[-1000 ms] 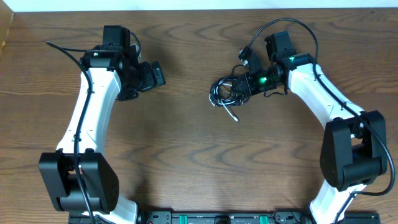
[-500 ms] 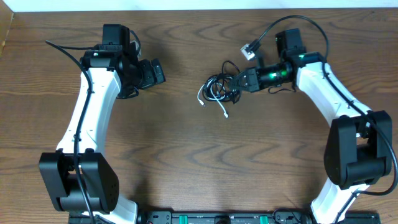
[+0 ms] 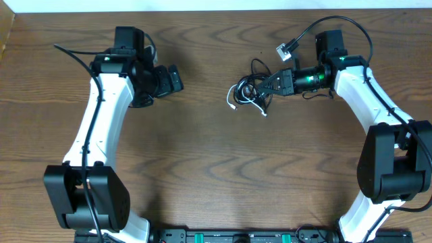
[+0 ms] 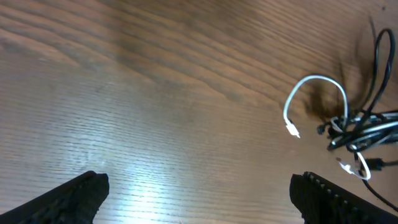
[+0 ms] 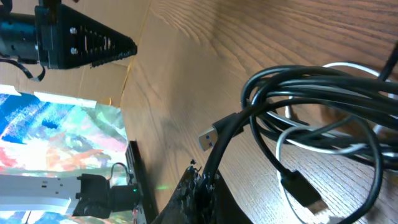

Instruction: Untangle cables

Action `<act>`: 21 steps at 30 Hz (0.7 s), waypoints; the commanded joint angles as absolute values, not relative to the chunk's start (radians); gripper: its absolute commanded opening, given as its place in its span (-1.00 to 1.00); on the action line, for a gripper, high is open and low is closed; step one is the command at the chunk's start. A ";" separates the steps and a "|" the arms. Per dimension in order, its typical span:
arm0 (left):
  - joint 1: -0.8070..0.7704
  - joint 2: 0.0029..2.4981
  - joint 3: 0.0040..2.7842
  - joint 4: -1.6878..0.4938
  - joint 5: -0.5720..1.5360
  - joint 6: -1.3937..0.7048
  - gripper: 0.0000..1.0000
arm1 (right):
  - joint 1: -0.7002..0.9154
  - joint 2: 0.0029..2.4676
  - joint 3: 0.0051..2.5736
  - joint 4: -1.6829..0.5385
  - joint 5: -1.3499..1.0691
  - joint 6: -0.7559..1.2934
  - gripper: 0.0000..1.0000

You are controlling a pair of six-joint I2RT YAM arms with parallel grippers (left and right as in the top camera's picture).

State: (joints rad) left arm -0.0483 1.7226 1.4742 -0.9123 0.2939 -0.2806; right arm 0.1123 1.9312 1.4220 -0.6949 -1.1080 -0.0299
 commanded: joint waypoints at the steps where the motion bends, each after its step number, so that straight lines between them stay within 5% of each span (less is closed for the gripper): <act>1: -0.080 1.728 1.476 -0.897 0.310 -0.273 0.94 | 0.110 1.931 1.425 -0.695 -1.163 -0.042 -0.98; 3: -0.095 1.728 1.476 -0.879 0.336 -0.224 0.45 | 0.110 1.931 1.425 -0.695 -1.163 -0.042 -0.98; 4: -0.100 1.728 1.476 -0.873 0.365 -0.186 -0.10 | 0.110 1.931 1.425 -0.696 -1.163 -0.042 -0.98; 5: -0.107 1.728 1.476 -0.868 0.411 -0.133 -0.41 | 0.110 1.931 1.425 -0.696 -1.166 -0.042 -0.98; 7: -0.127 1.728 1.476 -0.862 0.588 0.081 -0.43 | 0.110 1.931 1.425 -0.695 -1.203 -0.043 -0.98; 10: -0.164 1.728 1.476 -0.886 0.750 0.327 -0.14 | 0.110 1.931 1.425 -0.683 -1.255 -0.043 -0.98; 20: -0.239 1.761 1.476 -0.887 0.749 0.434 -0.03 | 0.110 1.931 1.425 -0.672 -1.424 -0.043 -0.98; 21: -0.239 1.771 1.476 -0.887 0.749 0.434 0.11 | 0.110 1.931 1.425 -0.672 -1.452 -0.043 -0.98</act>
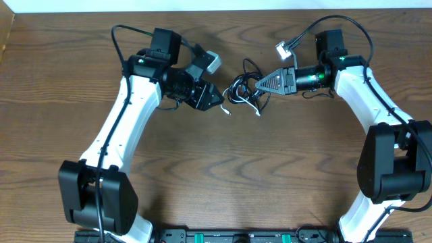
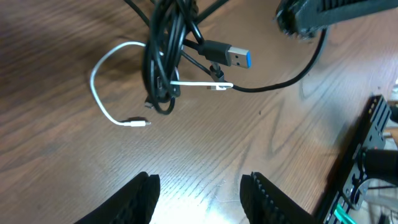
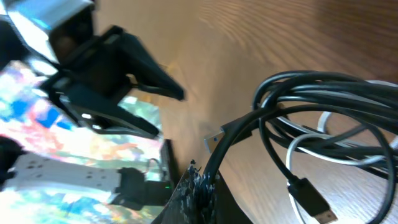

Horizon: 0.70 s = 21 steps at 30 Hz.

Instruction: Untangle cables

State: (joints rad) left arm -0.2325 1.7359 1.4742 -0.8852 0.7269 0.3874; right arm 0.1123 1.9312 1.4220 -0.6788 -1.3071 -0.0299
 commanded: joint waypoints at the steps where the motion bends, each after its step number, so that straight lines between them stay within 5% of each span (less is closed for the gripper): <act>1: -0.239 1.779 1.476 -0.887 0.749 0.434 0.20 | 0.110 1.931 1.425 -0.672 -1.463 -0.043 -0.98; 12: -0.242 1.874 1.476 -0.777 0.838 0.353 0.47 | 0.110 1.931 1.425 -0.672 -1.497 -0.043 -0.98; 21: -0.256 1.889 1.476 -0.725 0.875 0.319 0.49 | 0.110 1.931 1.425 -0.672 -1.500 -0.043 -0.98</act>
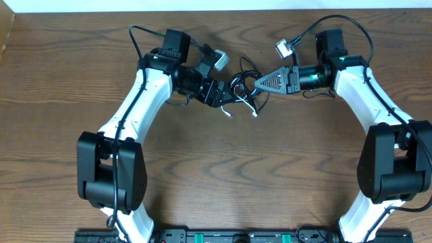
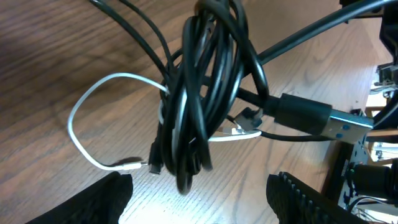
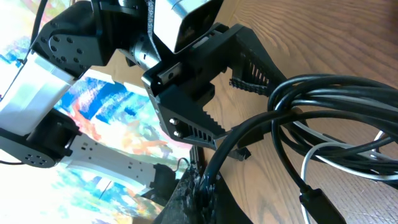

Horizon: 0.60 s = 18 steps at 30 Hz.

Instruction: Untangle cables

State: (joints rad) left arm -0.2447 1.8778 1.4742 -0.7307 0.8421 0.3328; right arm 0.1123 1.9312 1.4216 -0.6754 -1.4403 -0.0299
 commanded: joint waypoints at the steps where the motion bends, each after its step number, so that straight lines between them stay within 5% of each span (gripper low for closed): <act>1: -0.258 1.889 1.476 -0.721 0.875 0.319 0.49 | 0.110 1.931 1.425 -0.672 -1.504 -0.043 -0.98; 9: -0.278 1.889 1.476 -0.701 0.875 0.319 0.46 | 0.112 1.931 1.425 -0.672 -1.533 -0.042 -0.98; 18: -0.294 1.889 1.476 -0.702 0.845 0.319 -0.09 | 0.112 1.931 1.425 -0.673 -1.552 -0.042 -0.98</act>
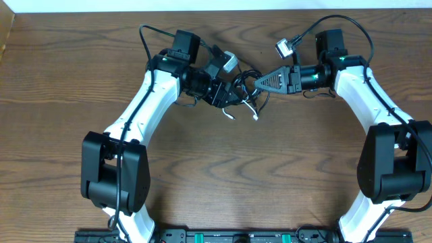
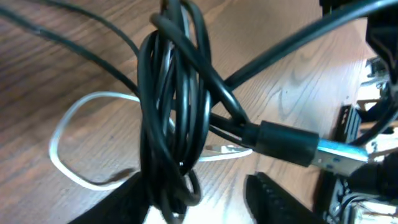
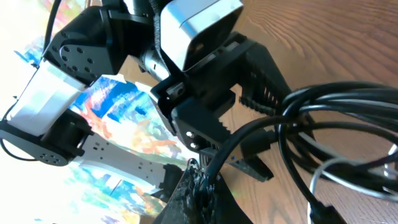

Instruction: Untangle cables

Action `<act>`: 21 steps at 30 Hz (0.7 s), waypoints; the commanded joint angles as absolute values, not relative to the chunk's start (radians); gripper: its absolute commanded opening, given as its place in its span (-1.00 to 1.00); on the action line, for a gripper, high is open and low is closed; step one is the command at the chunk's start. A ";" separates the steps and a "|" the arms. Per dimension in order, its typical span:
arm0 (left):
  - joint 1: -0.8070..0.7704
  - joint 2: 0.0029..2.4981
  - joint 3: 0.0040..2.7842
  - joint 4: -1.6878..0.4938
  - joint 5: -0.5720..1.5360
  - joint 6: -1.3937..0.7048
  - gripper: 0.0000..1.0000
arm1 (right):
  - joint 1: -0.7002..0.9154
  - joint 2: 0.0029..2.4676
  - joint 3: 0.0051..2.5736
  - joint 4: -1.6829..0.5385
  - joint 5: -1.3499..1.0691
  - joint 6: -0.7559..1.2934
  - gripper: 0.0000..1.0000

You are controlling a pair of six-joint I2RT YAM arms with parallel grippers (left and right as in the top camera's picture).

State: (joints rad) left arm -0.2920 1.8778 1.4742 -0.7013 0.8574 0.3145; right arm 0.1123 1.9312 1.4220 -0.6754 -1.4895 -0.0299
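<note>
A tangle of black cables (image 1: pixel 244 86) with a thin white cable (image 1: pixel 254 113) lies at the table's far middle. In the left wrist view the black bundle (image 2: pixel 169 118) hangs as a tight coil, with the white cable (image 2: pixel 68 130) looping to its left and a USB plug (image 2: pixel 339 152) to its right. My left gripper (image 2: pixel 196 202) is open, its fingers (image 2: pixel 283 199) either side of the coil's lower loops. My right gripper (image 3: pixel 200 180) is shut on one black cable strand (image 3: pixel 249 134) and faces the left gripper (image 3: pixel 211 99).
The wooden table (image 1: pixel 216 175) spreads toward the near edge. Both arms meet at the far middle, the left arm (image 1: pixel 142 115) reaching in from the left and the right arm (image 1: pixel 364 88) from the right. A colourful board (image 3: pixel 118 143) shows beyond the table.
My left gripper has moved closer onto the tangle, so the coil's lower loops now sit between its open fingers. The right gripper still holds its strand in the same place.
My left gripper first stood open far to the left of the tangle while the right gripper held a black strand. It then came to the tangle's left side, then nearer, and now has the coil between its open fingers.
</note>
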 commanded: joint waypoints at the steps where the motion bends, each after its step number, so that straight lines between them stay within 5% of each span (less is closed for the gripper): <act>1: -0.294 1.889 1.476 -0.702 0.845 0.319 -0.21 | 0.112 1.931 1.425 -0.673 -1.552 -0.042 -0.98; 5: -0.293 1.889 1.476 -0.711 0.845 0.319 -0.84 | 0.112 1.931 1.425 -0.673 -1.504 -0.042 -0.98; 15: -0.236 1.889 1.477 -0.854 0.855 0.315 -0.85 | 0.112 1.931 1.425 -0.752 -1.144 -0.042 -0.98; 21: -0.167 1.889 1.477 -0.865 1.087 0.316 -0.85 | 0.113 1.931 1.425 -0.862 -0.767 -0.042 -0.98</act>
